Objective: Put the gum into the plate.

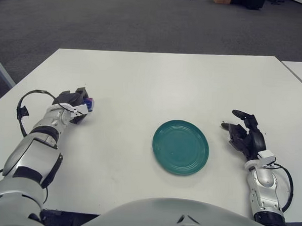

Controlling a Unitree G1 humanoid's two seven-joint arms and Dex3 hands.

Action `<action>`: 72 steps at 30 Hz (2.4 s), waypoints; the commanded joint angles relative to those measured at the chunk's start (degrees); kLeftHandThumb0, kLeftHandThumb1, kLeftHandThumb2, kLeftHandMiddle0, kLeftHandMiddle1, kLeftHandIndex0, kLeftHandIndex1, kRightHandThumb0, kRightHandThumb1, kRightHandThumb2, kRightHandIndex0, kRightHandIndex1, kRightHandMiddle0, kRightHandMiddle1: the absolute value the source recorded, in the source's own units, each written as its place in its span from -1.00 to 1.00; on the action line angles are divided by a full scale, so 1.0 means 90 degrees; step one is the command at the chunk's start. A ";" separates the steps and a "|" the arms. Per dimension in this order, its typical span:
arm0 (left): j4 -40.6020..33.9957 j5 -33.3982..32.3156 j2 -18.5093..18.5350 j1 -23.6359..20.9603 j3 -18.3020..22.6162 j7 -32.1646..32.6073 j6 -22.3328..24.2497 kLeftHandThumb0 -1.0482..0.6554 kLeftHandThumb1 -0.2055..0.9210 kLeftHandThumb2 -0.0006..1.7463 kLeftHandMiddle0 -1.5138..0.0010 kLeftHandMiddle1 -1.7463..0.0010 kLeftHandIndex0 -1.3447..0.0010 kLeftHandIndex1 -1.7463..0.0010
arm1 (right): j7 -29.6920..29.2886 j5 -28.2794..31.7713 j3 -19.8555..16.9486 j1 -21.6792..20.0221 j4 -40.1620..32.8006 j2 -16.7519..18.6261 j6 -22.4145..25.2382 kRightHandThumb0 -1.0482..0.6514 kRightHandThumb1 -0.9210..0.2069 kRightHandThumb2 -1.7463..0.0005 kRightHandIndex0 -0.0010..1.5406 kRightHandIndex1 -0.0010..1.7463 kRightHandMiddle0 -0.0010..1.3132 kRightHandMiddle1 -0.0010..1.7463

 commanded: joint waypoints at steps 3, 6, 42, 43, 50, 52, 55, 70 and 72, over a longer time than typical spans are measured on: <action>0.0110 -0.0073 -0.0076 0.0280 -0.0040 -0.0586 0.0063 0.23 -0.25 0.63 0.04 -0.90 0.32 -1.00 | -0.0071 -0.0211 0.0082 0.0521 0.1046 0.0223 0.0149 -0.28 -0.88 0.20 -0.24 -0.19 -1.00 0.12; 0.0096 -0.0099 -0.0075 0.0282 -0.0030 -0.0575 0.0046 0.23 -0.26 0.63 0.04 -0.91 0.32 -1.00 | -0.0084 -0.0207 0.0085 0.0505 0.1057 0.0214 0.0160 -0.28 -0.88 0.20 -0.24 -0.19 -1.00 0.12; -0.7205 -0.1564 0.1322 0.1332 0.2002 -0.2311 -0.0145 0.23 -0.37 0.72 0.01 -0.94 0.23 -1.00 | -0.0074 -0.0206 0.0069 0.0477 0.1102 0.0029 0.0183 -0.25 -0.81 0.13 -0.24 -0.11 -1.00 0.14; -0.7427 -0.1598 0.1280 0.1392 0.2036 -0.2352 -0.0100 0.23 -0.39 0.73 0.01 -0.94 0.22 -1.00 | -0.0090 -0.0219 0.0078 0.0480 0.1096 0.0038 0.0172 -0.26 -0.81 0.13 -0.25 -0.12 -1.00 0.14; -0.8116 -0.1736 0.0955 0.1660 0.2161 -0.2509 0.0193 0.23 -0.42 0.75 -0.02 -0.92 0.20 -1.00 | -0.0194 -0.0288 0.0127 0.0485 0.1093 0.0108 0.0141 -0.23 -0.78 0.11 -0.22 -0.09 -1.00 0.13; -0.8412 -0.1721 0.0773 0.1789 0.2118 -0.2558 0.0398 0.23 -0.42 0.75 -0.02 -0.92 0.20 -1.00 | -0.0216 -0.0305 0.0132 0.0489 0.1085 0.0126 0.0137 -0.23 -0.76 0.10 -0.22 -0.07 -1.00 0.13; -0.8702 -0.1707 0.0560 0.1928 0.2062 -0.2602 0.0533 0.23 -0.42 0.75 -0.02 -0.93 0.20 -1.00 | -0.0258 -0.0328 0.0146 0.0513 0.1051 0.0152 0.0138 -0.22 -0.73 0.08 -0.22 -0.06 -1.00 0.13; -0.9988 -0.1291 -0.0389 0.2272 0.1251 -0.3041 0.0790 0.23 -0.40 0.76 0.02 -0.99 0.21 -1.00 | -0.0311 -0.0316 0.0282 0.0657 0.0739 0.0327 0.0246 -0.29 -0.78 0.13 -0.28 -0.12 -1.00 0.14; -1.0081 -0.1280 -0.0415 0.2298 0.1205 -0.3146 0.0809 0.23 -0.45 0.79 0.00 -1.00 0.18 -1.00 | -0.0341 -0.0338 0.0308 0.0676 0.0696 0.0356 0.0231 -0.29 -0.78 0.14 -0.28 -0.12 -1.00 0.14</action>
